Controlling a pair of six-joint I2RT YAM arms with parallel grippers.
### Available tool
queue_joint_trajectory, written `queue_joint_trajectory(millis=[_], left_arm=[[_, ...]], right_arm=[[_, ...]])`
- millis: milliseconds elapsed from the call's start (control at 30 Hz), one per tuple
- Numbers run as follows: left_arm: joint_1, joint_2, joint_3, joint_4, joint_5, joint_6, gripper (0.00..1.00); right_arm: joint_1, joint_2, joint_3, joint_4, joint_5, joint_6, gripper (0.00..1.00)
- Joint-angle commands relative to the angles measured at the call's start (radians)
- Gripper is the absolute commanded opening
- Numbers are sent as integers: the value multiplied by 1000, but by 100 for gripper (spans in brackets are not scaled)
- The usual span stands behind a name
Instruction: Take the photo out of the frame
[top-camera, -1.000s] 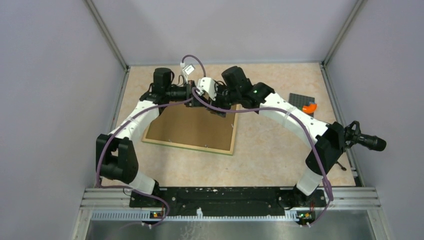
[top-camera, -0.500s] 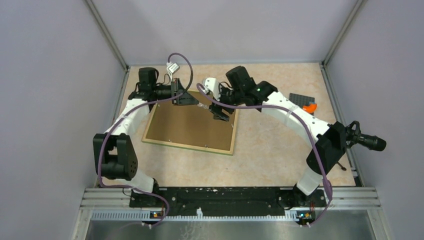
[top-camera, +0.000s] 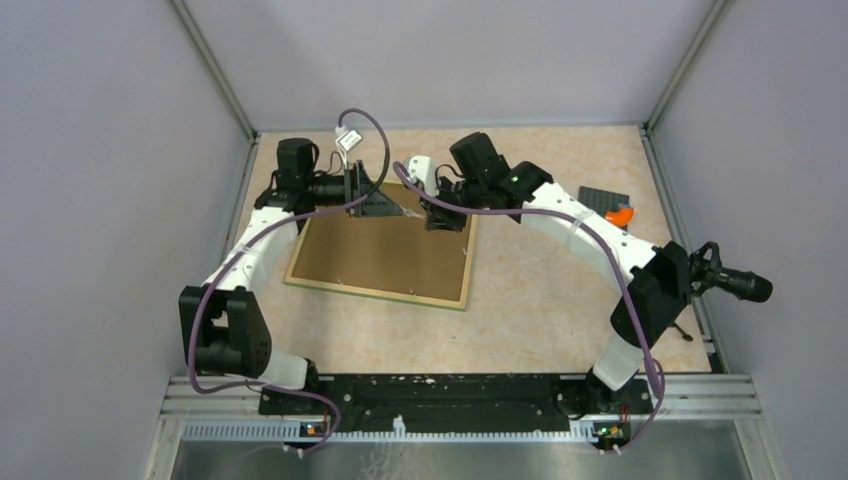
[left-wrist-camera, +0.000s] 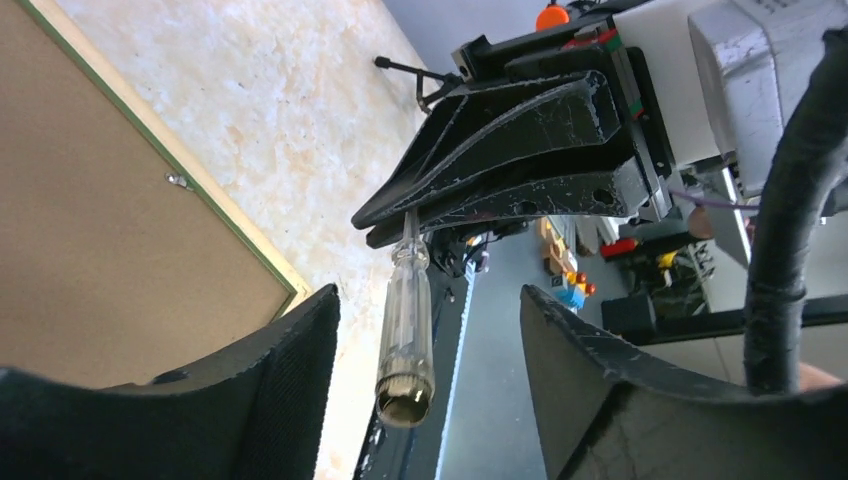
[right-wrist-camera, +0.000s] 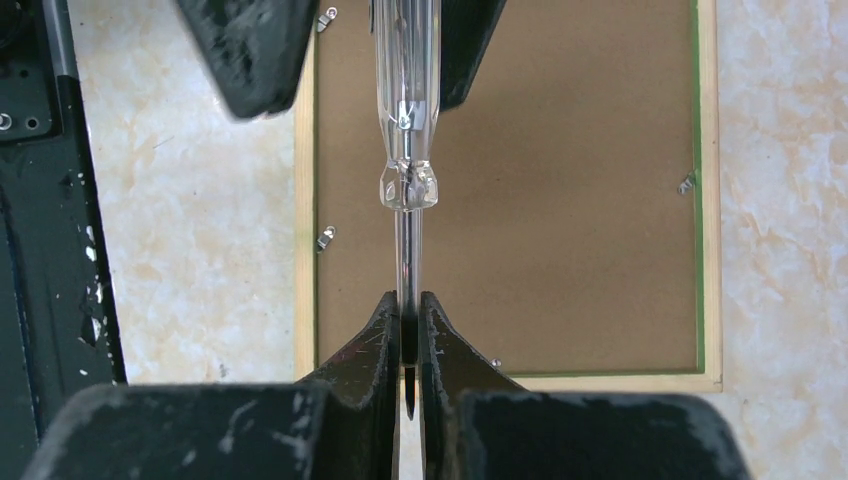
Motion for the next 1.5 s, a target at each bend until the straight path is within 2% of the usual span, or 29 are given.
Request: queue_joint_trajectory(millis=[0, 133, 267, 400, 567, 633, 700, 767, 833, 967, 1033, 1133, 1167, 1233, 1267, 1400, 1467], left_arm=[[-35, -45, -7, -7, -33, 35, 73], [-72, -33, -12, -6, -60, 23, 73], [-104, -31, -38, 32, -78, -11, 68], [-106, -26, -51, 48, -79, -28, 59], [-108, -21, -55, 60, -73, -45, 43], [-108, -23, -61, 80, -66, -62, 45], [-108, -23, -62, 83, -64, -66, 55], [-109, -24, -60, 86, -64, -68, 57], [-107, -20, -60, 88, -63, -76, 54], [-107, -16, -69, 122, -60, -107, 42], [-102, -12, -69, 132, -63, -123, 45], [-93, -11, -73, 157, -58, -142, 45], [-93, -13, -77, 170, -55, -152, 41], [-93, -21, -103, 257, -42, -204, 27], [-93, -25, -116, 279, -39, -228, 25], [-94, -30, -134, 292, -50, -234, 29], [-96, -32, -131, 267, -58, -212, 26]], right_arm=[[6, -1, 56, 29, -44, -8, 0], [19, -3, 57, 25, -44, -26, 0], [30, -2, 68, 27, -47, -23, 0], [32, -2, 74, 27, -52, -26, 0], [35, -2, 67, 29, -64, -36, 0], [35, -6, 63, 31, -74, -42, 0], [35, -6, 58, 35, -79, -47, 0], [35, -6, 55, 33, -83, -55, 0], [34, -5, 51, 29, -84, -62, 0], [35, -8, 43, 28, -95, -65, 0], [37, -9, 38, 31, -94, -61, 0], [37, -9, 28, 26, -86, -60, 0], [37, -12, 22, 28, -83, -64, 0], [37, -14, 9, 33, -78, -67, 0], [38, -17, 5, 34, -77, -68, 0], [38, -18, -6, 33, -70, -67, 0], [38, -18, -11, 41, -62, -65, 0]])
